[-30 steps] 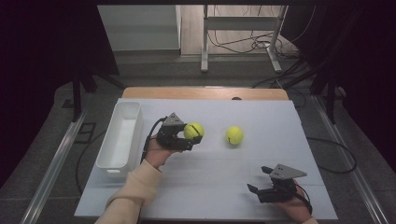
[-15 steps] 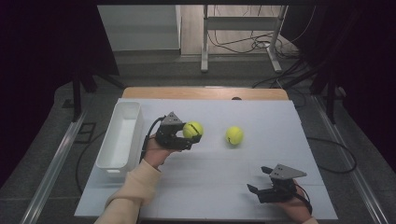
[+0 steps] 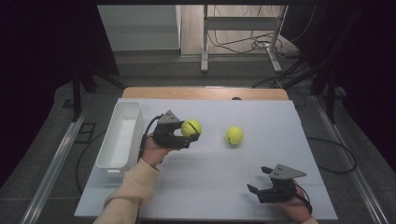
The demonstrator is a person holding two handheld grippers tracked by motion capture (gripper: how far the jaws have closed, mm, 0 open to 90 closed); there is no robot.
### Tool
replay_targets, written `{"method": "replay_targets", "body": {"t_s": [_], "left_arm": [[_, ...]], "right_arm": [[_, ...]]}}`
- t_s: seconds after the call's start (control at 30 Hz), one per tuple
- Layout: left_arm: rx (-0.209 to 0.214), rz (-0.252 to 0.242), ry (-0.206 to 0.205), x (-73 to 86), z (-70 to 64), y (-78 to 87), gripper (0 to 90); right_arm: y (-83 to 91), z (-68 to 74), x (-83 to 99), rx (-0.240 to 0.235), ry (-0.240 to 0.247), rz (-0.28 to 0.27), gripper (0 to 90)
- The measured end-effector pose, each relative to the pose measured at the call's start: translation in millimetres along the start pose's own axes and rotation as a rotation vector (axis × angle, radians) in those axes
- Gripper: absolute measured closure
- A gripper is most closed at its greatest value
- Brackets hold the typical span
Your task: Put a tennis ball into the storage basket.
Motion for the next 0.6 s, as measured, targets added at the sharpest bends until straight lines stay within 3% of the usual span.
{"method": "replay_targets", "body": {"t_s": [0.6], "left_arm": [[-0.03,-0.046,0.021,-8.4,15.7,22.1,26.1]], "right_arm": [[-0.3,0.2,0.1,0.0,0.0,0.0,12.4]]}}
Point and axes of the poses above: each handheld gripper's, and its own axes: y roughly backward along the jaws, x roughly out of its underside, z roughly to its left, the point moved 10 cm from there along -y, roughly forward along the jaws, and after that the axes turned 3 degrees about x, right-handed, at the moved point
